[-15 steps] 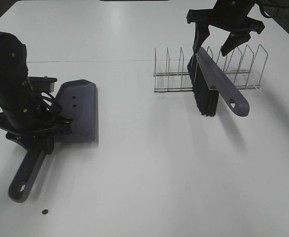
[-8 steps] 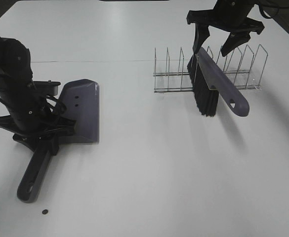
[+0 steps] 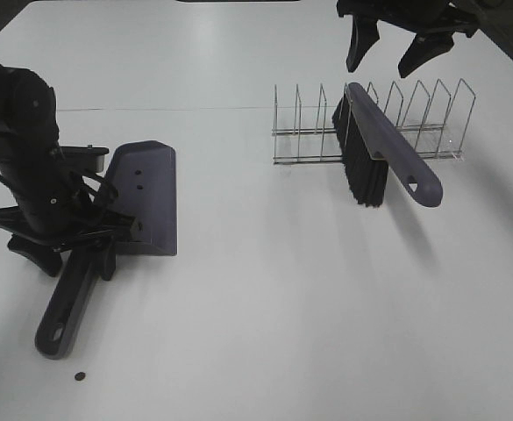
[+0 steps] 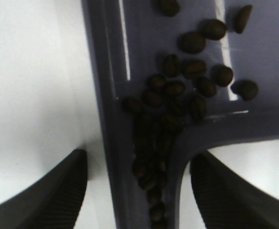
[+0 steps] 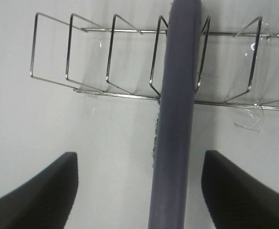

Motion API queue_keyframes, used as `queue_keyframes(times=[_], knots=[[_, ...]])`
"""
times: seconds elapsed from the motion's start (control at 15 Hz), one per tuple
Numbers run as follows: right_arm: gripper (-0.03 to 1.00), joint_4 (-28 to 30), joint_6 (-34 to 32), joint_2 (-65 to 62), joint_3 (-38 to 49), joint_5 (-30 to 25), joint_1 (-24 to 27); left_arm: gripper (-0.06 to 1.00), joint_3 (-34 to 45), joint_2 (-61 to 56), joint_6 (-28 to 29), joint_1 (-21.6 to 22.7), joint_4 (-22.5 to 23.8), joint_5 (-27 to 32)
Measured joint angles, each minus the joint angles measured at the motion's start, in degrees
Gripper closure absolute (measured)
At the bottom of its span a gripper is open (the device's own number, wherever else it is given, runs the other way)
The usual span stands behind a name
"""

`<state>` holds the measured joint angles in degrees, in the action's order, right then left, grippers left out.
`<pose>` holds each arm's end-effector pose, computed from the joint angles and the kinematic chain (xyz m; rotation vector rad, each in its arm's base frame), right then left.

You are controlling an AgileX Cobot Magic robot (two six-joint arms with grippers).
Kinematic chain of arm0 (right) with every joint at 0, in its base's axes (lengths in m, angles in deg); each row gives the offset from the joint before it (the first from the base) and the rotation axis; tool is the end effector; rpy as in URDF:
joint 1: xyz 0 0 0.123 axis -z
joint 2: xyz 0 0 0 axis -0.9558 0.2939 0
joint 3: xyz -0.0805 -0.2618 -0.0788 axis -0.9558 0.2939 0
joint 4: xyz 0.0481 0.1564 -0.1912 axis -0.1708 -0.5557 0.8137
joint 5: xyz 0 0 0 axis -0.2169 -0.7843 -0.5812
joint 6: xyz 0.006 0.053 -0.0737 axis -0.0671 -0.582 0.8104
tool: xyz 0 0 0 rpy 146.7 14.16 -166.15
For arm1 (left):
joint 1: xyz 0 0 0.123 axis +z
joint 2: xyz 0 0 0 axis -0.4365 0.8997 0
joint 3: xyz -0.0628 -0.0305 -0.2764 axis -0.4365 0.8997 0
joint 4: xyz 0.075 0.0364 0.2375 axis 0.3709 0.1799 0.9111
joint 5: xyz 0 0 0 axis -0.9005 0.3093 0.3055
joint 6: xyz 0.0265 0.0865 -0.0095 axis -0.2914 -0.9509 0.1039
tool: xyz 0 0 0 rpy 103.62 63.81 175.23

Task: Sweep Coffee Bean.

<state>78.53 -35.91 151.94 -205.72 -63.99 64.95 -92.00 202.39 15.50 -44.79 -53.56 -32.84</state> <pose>0.4786 0.0822 0.2558 -0.0519 2.8119 0.2973 0.3399 -0.1235 0.1004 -0.1915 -3.0960 0.1006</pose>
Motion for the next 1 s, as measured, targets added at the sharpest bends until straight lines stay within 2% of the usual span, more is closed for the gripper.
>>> queue_keyframes(times=[0.2, 0.33, 0.53, 0.67, 0.87, 1.0], knots=[[0.34, 0.0, 0.0, -2.7, 0.0, 0.1, 0.0, 0.29, 0.0, -2.9, -1.4, 0.0, 0.8, 1.9], [0.34, 0.0, 0.0, -5.8, 0.9, 0.1, 0.0, 0.29, -1.1, -6.9, -2.2, 1.6, 0.8, 2.8], [0.34, 0.0, 0.0, -10.9, 7.8, 0.2, 0.0, 0.29, -6.6, -8.8, -5.8, 7.7, 0.9, 7.0], [0.34, 0.9, 0.1, -16.6, 16.4, 0.2, 0.0, 0.29, -8.6, -11.3, -7.8, 13.1, 1.2, 8.2], [0.34, 3.3, 0.6, -24.5, 26.1, 0.2, 0.0, 0.29, -8.8, -16.1, -10.2, 19.9, 1.3, 8.9], [0.34, 3.5, 1.2, -31.0, 33.2, 0.2, 0.0, 0.29, -6.3, -21.3, -10.9, 22.1, 1.3, 9.1]])
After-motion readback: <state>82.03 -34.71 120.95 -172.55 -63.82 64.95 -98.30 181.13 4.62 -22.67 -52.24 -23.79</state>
